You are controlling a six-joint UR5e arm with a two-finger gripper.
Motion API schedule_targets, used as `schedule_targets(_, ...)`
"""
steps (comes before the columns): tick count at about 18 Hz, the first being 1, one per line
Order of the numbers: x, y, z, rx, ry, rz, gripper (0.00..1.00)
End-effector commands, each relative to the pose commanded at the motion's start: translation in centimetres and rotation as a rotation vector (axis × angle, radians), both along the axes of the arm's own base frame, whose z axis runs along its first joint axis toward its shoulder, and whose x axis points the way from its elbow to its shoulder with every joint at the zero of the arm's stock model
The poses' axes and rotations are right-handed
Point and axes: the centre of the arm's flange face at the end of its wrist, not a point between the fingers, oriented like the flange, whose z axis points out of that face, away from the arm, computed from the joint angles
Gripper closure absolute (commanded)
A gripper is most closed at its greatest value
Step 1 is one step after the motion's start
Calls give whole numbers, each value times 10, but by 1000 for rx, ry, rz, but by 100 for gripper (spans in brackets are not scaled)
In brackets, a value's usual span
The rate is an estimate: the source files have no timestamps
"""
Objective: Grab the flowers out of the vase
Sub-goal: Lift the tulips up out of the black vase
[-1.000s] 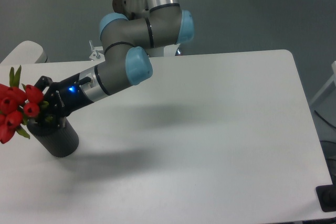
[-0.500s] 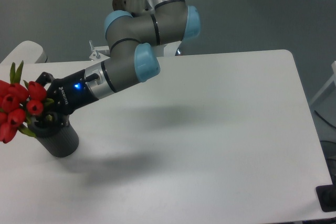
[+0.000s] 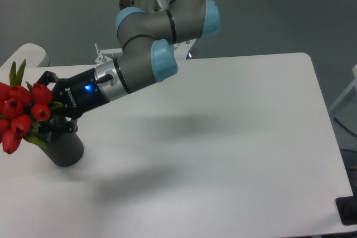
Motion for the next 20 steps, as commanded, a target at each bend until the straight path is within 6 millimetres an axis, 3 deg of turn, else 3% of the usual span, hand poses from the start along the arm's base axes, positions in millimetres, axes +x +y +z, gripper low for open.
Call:
schedule_targets(6, -20, 6, 40, 20, -11, 27, 89)
schedule_targets(12, -52, 6, 61, -15, -53, 84, 89)
schedule_targets(18, -82, 31, 46, -23, -20, 97, 88)
schedule_targets(20, -98, 31, 43, -46, 28, 132, 88)
